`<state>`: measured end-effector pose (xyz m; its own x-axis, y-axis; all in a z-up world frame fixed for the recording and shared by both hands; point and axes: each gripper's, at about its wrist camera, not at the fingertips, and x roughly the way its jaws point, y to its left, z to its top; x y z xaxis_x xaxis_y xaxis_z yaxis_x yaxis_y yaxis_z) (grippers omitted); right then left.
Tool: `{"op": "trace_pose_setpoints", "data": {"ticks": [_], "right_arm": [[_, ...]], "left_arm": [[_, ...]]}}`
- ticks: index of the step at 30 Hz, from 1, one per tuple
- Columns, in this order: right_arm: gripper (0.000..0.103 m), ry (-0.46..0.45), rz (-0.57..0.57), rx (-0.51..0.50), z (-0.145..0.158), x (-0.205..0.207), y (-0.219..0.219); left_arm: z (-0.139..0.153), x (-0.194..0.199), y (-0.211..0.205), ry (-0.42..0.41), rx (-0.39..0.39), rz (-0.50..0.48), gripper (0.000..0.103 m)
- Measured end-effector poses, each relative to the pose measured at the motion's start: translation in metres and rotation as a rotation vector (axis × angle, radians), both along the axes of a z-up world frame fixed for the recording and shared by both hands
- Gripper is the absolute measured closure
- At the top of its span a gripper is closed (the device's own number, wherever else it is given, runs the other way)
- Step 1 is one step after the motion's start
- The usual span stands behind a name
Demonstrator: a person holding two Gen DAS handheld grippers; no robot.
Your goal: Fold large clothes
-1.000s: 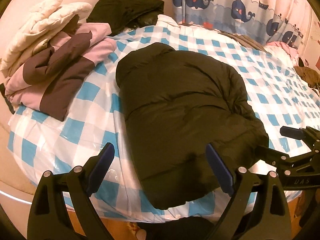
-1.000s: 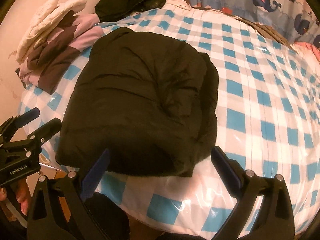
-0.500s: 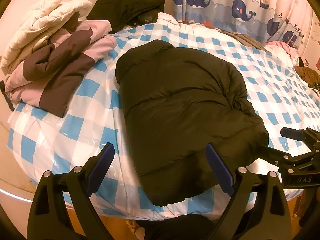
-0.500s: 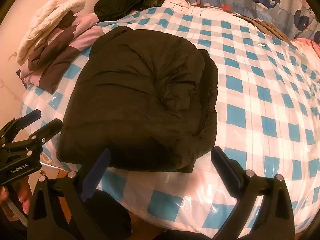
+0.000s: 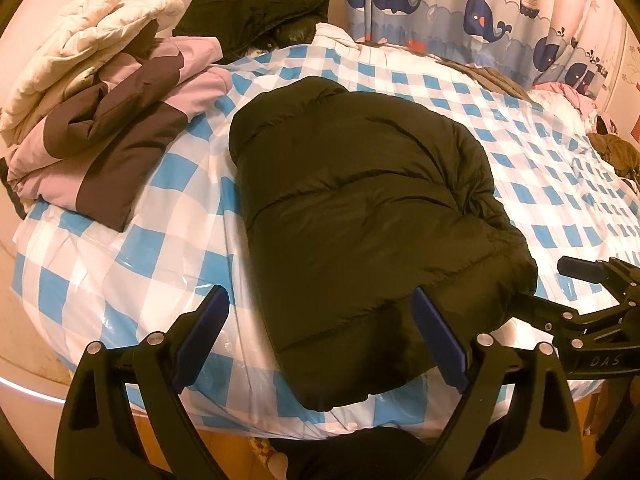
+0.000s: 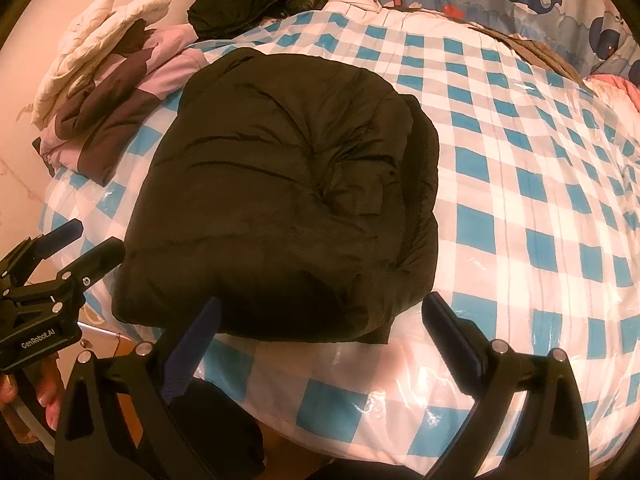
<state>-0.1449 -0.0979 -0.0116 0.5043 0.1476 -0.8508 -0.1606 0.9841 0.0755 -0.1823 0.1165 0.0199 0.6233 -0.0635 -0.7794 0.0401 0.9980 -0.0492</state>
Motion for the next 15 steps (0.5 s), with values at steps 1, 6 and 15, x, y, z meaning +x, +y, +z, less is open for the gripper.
{"op": "trace_pose_setpoints", "data": {"ticks": [1,6,15], "right_arm": [[0.006,0.0,0.001,0.0,-0.0004,-0.0001,0.0002],[0.007,0.002,0.002,0.003,-0.0014,0.0002,0.001],[0.007,0.003,0.002,0.004,-0.0021,0.0,0.0009]], "left_arm": [[-0.0003,0.0001,-0.0002,0.0,0.001,0.001,0.015],[-0.0018,-0.0011,-0.0006,0.001,0.001,0.001,0.015],[-0.0009,-0.0001,0.0001,0.001,0.0,0.0,0.015]]}}
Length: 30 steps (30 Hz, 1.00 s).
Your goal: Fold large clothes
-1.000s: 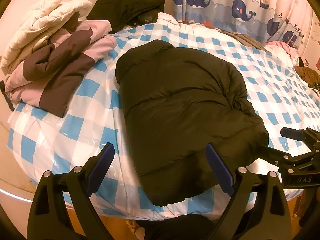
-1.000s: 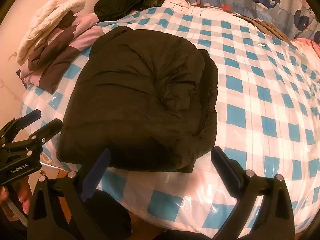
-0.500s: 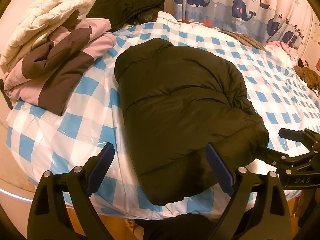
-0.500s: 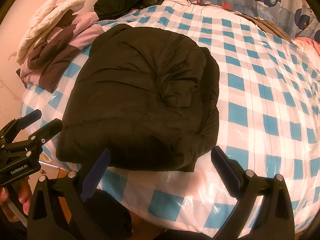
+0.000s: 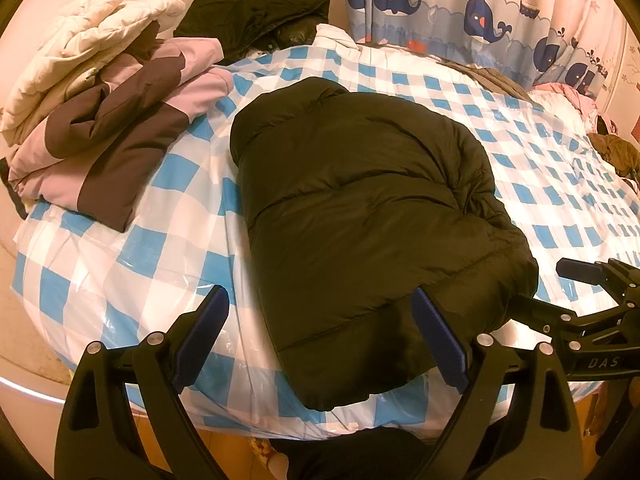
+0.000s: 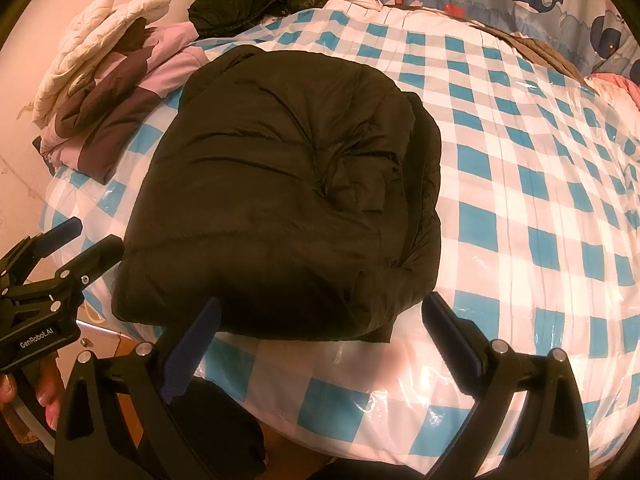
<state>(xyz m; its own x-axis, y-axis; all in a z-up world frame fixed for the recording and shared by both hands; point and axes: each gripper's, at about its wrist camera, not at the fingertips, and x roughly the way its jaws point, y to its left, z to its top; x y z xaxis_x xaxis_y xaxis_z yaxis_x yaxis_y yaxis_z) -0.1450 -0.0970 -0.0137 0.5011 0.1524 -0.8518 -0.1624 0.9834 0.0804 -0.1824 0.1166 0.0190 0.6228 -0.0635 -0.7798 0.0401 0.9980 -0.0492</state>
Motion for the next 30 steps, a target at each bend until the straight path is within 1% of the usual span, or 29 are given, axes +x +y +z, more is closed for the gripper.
{"op": "trace_pose_setpoints", "data": {"ticks": [9,11,13,15,17,19,20,23,25,27,28,30], "right_arm": [[0.007,0.005,0.005,0.003,-0.003,0.0,0.002],[0.007,0.007,0.005,0.005,-0.004,0.0,0.002],[0.006,0.009,0.005,0.006,-0.005,0.0,0.002],[0.007,0.011,0.005,0.008,-0.005,0.0,0.002],[0.006,0.014,0.006,0.008,-0.006,0.0,0.001],[0.006,0.017,0.007,0.008,-0.007,0.0,0.001],[0.006,0.018,0.007,0.009,-0.007,0.0,0.001],[0.006,0.016,0.005,0.011,-0.007,0.0,0.0],[0.007,0.011,0.003,0.012,-0.006,-0.001,0.0],[0.006,0.007,0.001,0.012,-0.004,-0.002,-0.001],[0.007,0.005,0.002,0.012,-0.003,-0.002,-0.002],[0.007,0.003,0.002,0.01,-0.002,-0.003,-0.002]], "left_arm": [[-0.003,0.001,0.0,0.013,0.001,0.005,0.015],[-0.004,0.0,-0.001,0.0,0.019,0.007,0.014],[-0.006,0.0,0.0,-0.014,0.006,0.007,0.009],[-0.006,-0.001,0.002,-0.036,0.002,0.025,0.008],[-0.009,0.002,0.005,-0.012,-0.022,0.019,0.008],[-0.012,0.005,0.005,0.005,-0.01,0.022,0.008],[-0.013,0.004,0.005,0.001,-0.007,0.023,0.008],[-0.008,-0.001,0.003,-0.057,0.023,0.005,0.008],[-0.005,-0.004,0.002,-0.074,0.016,-0.007,0.008],[-0.001,-0.005,0.001,-0.089,0.031,-0.001,0.008],[-0.001,-0.005,0.002,-0.082,0.025,0.0,0.008],[-0.003,-0.001,0.006,-0.041,-0.025,-0.004,0.008]]}}
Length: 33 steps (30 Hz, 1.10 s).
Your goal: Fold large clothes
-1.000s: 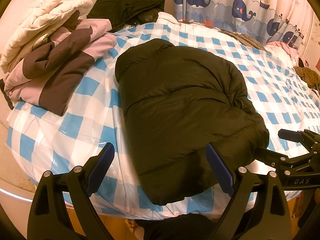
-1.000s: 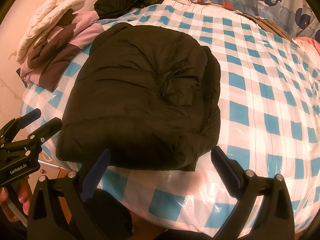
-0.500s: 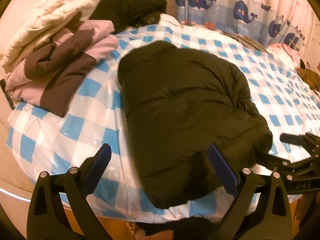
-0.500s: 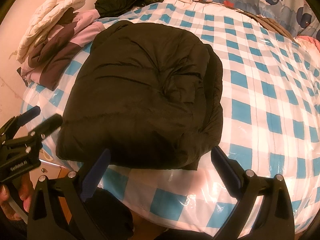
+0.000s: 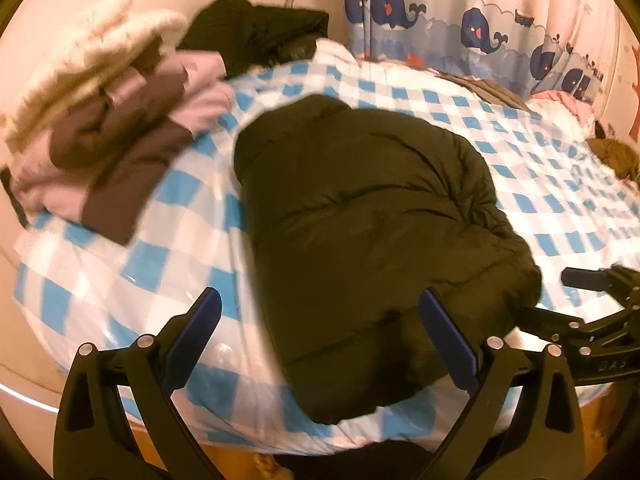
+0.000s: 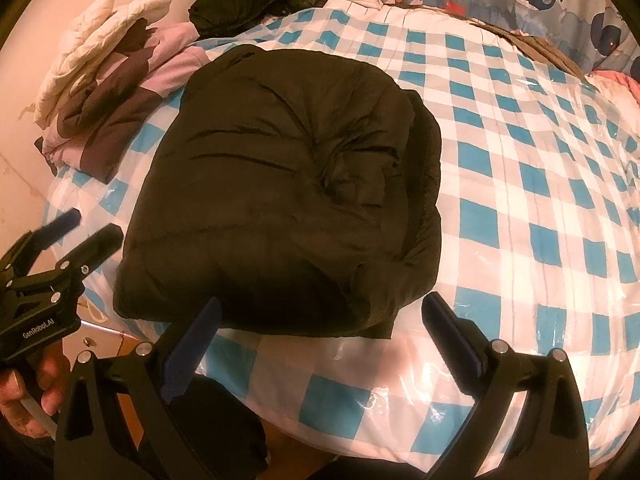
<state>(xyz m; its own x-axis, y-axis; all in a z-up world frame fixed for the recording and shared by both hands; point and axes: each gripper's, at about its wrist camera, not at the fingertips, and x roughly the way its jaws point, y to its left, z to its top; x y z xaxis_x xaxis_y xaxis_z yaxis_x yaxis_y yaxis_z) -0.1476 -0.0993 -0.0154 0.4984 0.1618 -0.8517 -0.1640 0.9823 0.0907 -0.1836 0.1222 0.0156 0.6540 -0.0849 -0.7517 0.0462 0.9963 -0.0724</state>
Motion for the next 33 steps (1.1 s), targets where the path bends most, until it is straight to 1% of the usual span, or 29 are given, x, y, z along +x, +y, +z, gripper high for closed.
{"op": "trace_pose_setpoints", "data": {"ticks": [2,4,8,23,33], "right_arm": [[0.006,0.0,0.002,0.0,0.001,-0.0003,-0.0001],[0.007,0.0,0.004,-0.001,0.0015,-0.0008,-0.0001],[0.007,0.002,0.006,-0.001,0.001,-0.001,-0.0001],[0.007,0.005,0.011,-0.003,-0.0002,-0.0026,0.0014],[0.007,0.009,0.002,0.013,-0.0042,-0.0074,-0.0082]], "left_arm": [[-0.0017,0.0017,0.0019,0.019,-0.003,0.018,0.008],[-0.0031,0.0032,0.0038,0.027,-0.007,0.014,0.008],[-0.0022,0.0026,0.0038,0.019,0.004,0.012,0.008],[0.0002,0.001,0.0044,0.014,0.009,0.009,0.008],[0.0028,0.0006,0.0038,0.009,0.026,0.003,0.008]]}}
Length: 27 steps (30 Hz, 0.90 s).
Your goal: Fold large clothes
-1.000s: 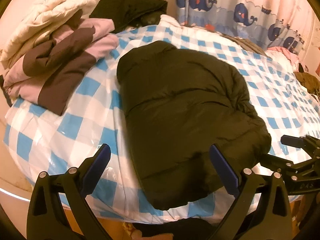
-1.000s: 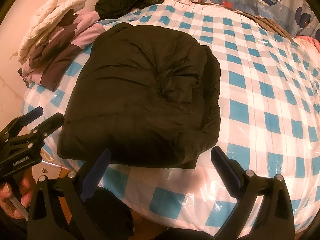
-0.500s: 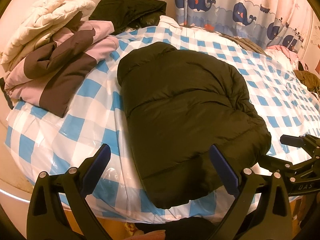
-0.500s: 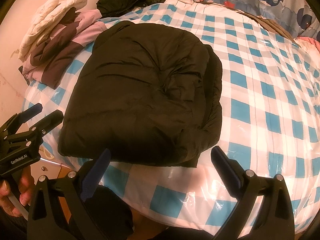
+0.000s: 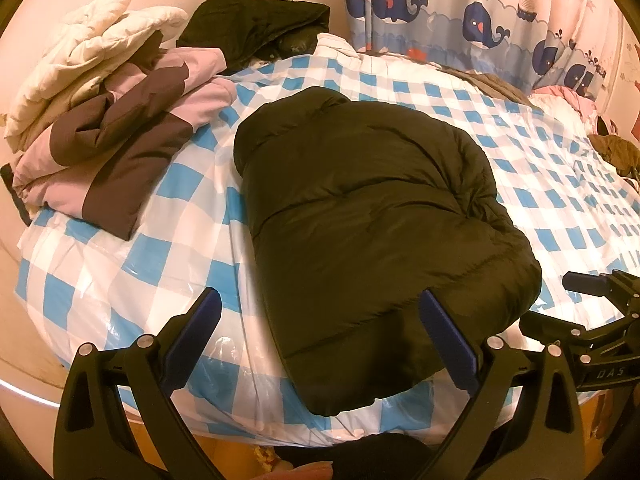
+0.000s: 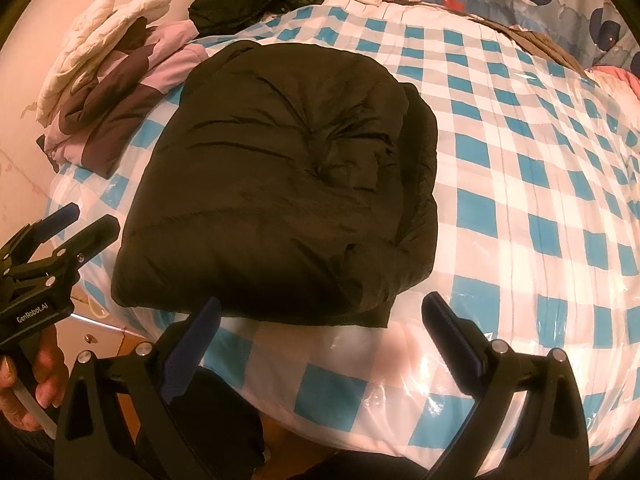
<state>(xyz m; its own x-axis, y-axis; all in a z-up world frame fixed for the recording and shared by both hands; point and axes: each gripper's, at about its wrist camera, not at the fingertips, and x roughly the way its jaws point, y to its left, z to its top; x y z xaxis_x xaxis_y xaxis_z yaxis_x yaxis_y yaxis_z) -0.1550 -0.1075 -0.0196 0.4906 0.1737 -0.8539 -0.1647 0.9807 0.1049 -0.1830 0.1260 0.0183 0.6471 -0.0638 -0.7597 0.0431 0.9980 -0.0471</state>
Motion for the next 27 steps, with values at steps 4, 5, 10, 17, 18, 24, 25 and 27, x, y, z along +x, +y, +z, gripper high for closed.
{"op": "trace_pose_setpoints", "data": {"ticks": [4,5,10,17,18,24,25,27], "right_arm": [[0.007,0.002,-0.003,0.003,-0.0007,-0.0006,-0.0023],[0.006,0.003,-0.003,0.003,-0.0009,-0.0007,-0.0025],[0.006,0.007,-0.001,0.004,-0.0024,0.0002,-0.0027],[0.006,0.012,0.003,0.007,-0.0048,0.0016,-0.0023],[0.007,0.013,0.002,0.007,-0.005,0.0017,-0.0024],[0.007,0.014,0.002,0.008,-0.005,0.0017,-0.0021],[0.007,0.014,0.002,0.009,-0.0056,0.0016,-0.0021],[0.007,0.015,0.002,0.008,-0.0059,0.0016,-0.0021]], "left_arm": [[0.0008,0.0006,0.0011,0.0,0.005,-0.005,0.008],[0.0007,0.0001,0.0004,0.0,0.003,-0.004,0.008],[0.0009,-0.0009,-0.0019,0.0,0.003,-0.002,0.008],[0.0004,-0.0006,-0.0017,0.001,0.005,-0.002,0.008],[0.0007,-0.0004,-0.0005,0.001,0.006,-0.002,0.008],[0.0009,-0.0009,-0.002,0.0,0.009,-0.002,0.008],[0.0007,-0.0011,-0.0027,0.001,0.008,-0.002,0.008],[0.0007,-0.0014,-0.0032,0.001,0.008,-0.001,0.008]]}}
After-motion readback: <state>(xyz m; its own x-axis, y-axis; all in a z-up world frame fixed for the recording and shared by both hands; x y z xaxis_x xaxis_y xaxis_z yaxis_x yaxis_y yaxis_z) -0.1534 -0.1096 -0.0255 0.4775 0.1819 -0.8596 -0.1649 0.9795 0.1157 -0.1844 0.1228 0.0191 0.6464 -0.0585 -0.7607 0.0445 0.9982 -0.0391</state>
